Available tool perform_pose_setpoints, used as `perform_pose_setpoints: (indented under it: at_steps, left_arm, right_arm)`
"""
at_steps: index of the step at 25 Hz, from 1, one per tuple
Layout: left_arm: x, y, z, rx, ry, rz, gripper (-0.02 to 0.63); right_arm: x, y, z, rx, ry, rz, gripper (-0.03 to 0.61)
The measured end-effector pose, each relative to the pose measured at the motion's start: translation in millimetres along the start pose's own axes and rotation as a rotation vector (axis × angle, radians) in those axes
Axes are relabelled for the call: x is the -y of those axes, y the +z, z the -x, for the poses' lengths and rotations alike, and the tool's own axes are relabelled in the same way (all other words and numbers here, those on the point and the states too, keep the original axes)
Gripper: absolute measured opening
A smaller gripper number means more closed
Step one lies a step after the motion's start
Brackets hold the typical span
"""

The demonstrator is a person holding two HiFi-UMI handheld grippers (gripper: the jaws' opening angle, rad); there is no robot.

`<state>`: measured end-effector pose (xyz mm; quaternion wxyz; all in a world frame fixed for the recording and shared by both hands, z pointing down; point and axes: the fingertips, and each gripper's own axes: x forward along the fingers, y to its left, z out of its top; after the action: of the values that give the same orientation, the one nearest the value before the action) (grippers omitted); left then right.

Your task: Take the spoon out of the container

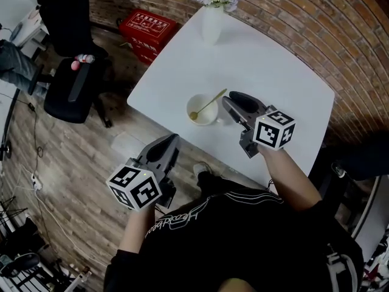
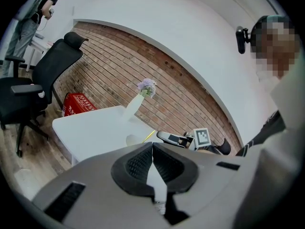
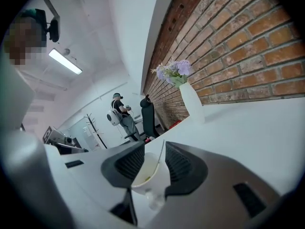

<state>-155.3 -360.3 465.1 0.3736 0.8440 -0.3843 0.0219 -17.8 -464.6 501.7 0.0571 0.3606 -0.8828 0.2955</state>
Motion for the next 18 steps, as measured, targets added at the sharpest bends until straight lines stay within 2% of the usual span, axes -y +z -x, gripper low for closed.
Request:
perform_pose_setpoints:
  at_steps: [5,12,18]
  left_arm:
    - [-14.4,-4.8,3.3,-0.001,0.015,0.041,0.005]
    - [-32.1,3.0,7.3,0.056,0.064,0.075,0.005]
    - [-32.7,-1.8,16.4,0.064,0.076,0.086,0.005]
  right_arm:
    - [11.8,-9.0,-19.7,-0.031,-0.021,-0.009,0.103]
    - [19.4,-21.7,-40.6,-0.063,-0.023,-0.029,0.1]
    - [14.6,-25.9,-38.8,-0.069,-0.024,-0.029,0.051]
